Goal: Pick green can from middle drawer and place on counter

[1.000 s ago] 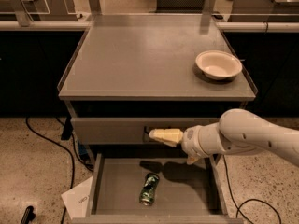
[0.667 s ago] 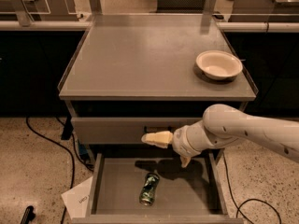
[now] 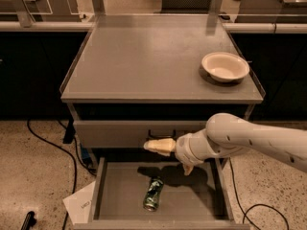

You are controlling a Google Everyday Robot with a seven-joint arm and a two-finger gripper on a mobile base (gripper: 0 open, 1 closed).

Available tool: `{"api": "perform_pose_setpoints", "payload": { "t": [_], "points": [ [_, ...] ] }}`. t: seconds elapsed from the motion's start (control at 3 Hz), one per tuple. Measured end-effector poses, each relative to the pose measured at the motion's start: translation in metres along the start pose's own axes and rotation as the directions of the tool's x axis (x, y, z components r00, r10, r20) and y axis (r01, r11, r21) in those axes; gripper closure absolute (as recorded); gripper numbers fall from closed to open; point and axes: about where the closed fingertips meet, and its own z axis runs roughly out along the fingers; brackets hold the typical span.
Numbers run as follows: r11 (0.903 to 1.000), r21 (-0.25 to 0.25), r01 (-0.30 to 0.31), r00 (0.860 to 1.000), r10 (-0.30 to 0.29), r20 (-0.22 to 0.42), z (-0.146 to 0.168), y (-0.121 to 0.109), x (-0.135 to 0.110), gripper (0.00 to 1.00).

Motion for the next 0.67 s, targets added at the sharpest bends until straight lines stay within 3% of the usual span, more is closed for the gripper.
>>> {"api": "perform_pose_setpoints", "payload": {
  "t": [0.33,0.67],
  "points": [
    [0.9997,0.0,-0.023,0.997,0.023,-0.073,0.039,-0.008,0.014,0.0],
    [0.9989,0.032,-0.034,0.99,0.038,-0.134,0.073,-0.017,0.026,0.0]
  ]
}}
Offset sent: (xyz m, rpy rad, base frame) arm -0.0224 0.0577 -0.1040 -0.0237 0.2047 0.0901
